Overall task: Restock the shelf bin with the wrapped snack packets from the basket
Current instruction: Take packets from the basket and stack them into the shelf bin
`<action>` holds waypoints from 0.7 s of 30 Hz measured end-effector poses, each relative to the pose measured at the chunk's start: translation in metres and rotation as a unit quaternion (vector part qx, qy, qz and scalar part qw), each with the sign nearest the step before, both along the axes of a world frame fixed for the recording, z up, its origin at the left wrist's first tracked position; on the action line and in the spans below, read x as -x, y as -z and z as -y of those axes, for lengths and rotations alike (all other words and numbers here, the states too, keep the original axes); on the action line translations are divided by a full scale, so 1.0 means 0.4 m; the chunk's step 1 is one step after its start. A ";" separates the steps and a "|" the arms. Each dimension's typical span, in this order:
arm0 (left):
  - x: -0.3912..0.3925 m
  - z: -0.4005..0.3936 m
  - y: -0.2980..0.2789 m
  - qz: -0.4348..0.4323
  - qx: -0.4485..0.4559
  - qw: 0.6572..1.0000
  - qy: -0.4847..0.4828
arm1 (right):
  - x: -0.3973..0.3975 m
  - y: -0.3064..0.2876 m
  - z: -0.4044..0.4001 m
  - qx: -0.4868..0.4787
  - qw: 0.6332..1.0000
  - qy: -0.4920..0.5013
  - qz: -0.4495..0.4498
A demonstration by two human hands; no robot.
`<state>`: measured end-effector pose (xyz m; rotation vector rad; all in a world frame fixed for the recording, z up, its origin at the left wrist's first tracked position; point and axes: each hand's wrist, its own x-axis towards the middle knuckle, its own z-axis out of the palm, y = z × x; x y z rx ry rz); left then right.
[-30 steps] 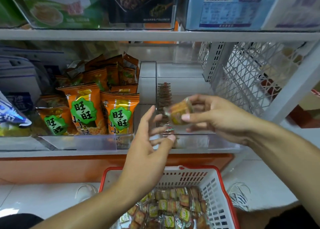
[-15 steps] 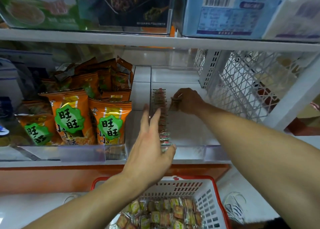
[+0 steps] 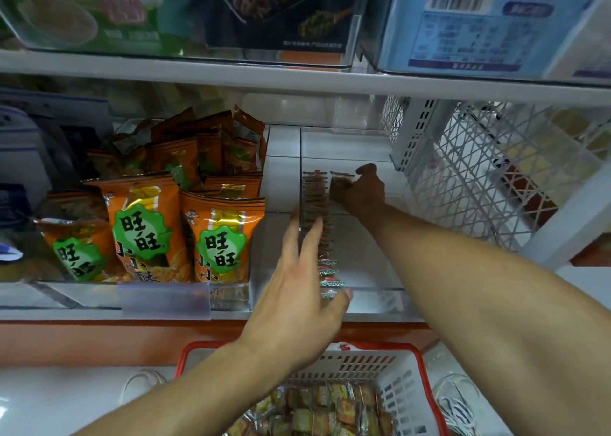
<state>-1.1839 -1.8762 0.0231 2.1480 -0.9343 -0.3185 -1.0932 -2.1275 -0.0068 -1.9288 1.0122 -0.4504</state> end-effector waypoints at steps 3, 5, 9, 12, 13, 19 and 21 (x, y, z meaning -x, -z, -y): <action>-0.004 -0.003 0.006 0.010 0.002 1.000 0.004 | -0.014 0.000 -0.009 -0.047 0.999 0.005 0.026; -0.006 -0.003 0.008 0.012 0.002 1.000 0.003 | -0.014 0.002 -0.006 -0.010 1.000 0.023 0.015; -0.008 -0.007 0.011 0.021 0.006 1.000 0.004 | -0.012 0.004 -0.003 0.053 0.998 0.045 -0.010; -0.008 -0.010 0.005 0.022 0.007 1.000 0.005 | -0.016 0.003 -0.003 0.067 0.997 0.028 -0.019; -0.007 -0.012 0.002 0.022 0.005 1.000 0.008 | -0.016 0.001 -0.001 0.065 0.997 0.024 -0.024; 0.009 -0.028 -0.003 0.033 0.013 0.999 0.014 | 0.010 -0.033 0.004 0.018 0.999 0.005 -0.028; 0.019 -0.042 -0.014 0.031 0.027 0.999 0.020 | 0.034 -0.074 -0.016 0.021 1.000 0.001 0.004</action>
